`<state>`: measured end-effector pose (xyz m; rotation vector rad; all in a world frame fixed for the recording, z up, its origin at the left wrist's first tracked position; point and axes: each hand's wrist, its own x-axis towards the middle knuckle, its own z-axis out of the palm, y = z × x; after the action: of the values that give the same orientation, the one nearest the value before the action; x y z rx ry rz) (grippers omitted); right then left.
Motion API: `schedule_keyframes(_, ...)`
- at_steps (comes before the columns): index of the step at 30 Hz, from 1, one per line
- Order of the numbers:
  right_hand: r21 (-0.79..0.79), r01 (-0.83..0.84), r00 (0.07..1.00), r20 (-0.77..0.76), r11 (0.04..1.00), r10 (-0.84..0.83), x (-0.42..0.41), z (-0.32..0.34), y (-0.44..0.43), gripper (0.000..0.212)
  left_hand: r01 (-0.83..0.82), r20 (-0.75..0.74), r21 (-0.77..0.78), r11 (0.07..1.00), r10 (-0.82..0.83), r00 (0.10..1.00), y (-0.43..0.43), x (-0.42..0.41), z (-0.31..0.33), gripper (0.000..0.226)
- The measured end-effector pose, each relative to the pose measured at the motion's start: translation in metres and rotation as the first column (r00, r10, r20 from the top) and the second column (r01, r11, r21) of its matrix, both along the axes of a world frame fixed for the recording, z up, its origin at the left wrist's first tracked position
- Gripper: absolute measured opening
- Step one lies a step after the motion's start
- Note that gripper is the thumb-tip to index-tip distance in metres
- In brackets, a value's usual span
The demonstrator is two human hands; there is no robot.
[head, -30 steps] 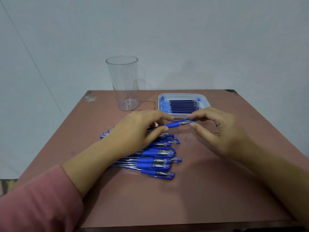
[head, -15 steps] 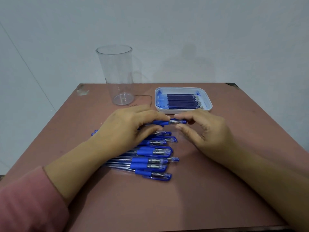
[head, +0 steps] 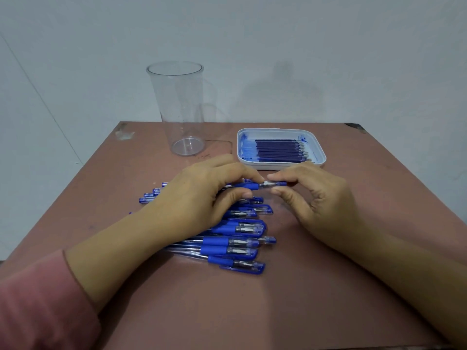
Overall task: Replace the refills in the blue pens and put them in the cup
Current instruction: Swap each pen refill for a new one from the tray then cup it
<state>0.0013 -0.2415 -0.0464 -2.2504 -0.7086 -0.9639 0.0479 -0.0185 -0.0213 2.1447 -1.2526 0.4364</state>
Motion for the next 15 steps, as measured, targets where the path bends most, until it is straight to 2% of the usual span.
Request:
schedule_keyframes(12,-0.014,0.015,0.998,0.055,1.0,-0.014,-0.0023,-0.0007,0.0007,0.018,0.083,-0.087,0.03,0.996,-0.08,0.993,-0.0028,-0.0033,0.0075,0.031)
schedule_keyframes(15,0.0,0.057,0.996,0.065,0.998,-0.057,-0.0024,-0.0004,-0.0027,0.018,0.054,-0.13,0.053,0.997,-0.047,0.99,0.0039,-0.0012,0.0073,0.034)
